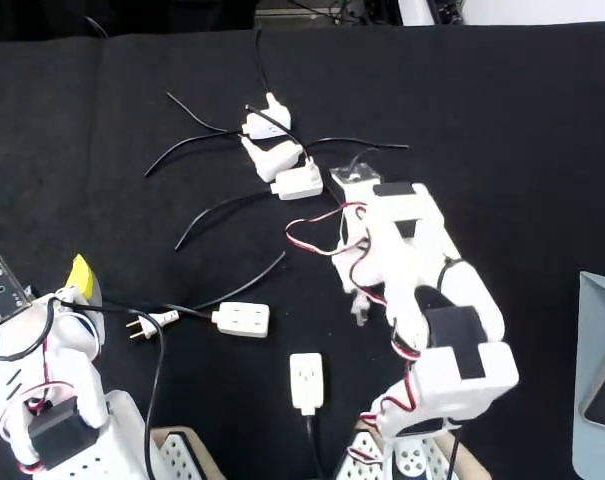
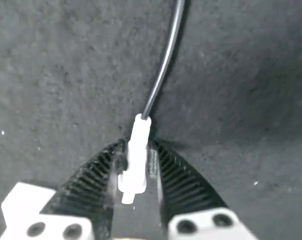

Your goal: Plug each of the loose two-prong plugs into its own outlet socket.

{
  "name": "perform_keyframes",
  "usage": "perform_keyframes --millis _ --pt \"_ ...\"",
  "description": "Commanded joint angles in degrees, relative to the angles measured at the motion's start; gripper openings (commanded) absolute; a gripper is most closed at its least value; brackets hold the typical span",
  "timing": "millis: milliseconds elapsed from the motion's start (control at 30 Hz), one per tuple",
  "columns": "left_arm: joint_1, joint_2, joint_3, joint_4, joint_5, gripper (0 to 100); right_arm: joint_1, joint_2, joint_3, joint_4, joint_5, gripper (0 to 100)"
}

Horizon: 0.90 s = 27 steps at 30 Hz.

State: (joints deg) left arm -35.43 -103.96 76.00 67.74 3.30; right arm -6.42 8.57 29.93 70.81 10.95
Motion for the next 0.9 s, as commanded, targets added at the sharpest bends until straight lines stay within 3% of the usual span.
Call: perform_keyframes --millis 0,267,500,867 --pt "0.04 -0.18 -0.22 0.00 0.00 26 0.35 0.92 -3.65 6.07 0.70 1.1" --pt "0.66 -0.18 -0.75 0.00 0.00 26 0.18 -11.03 -8.84 12.22 0.62 1.1" --pt "11.82 -0.18 -0.84 -3.34 0.00 26 -4.31 -30.81 -5.49 11.25 0.53 1.1" --pt "26.24 0.26 -0.31 -10.81 -0.09 26 -15.21 -60.18 23.69 -21.19 0.53 1.1"
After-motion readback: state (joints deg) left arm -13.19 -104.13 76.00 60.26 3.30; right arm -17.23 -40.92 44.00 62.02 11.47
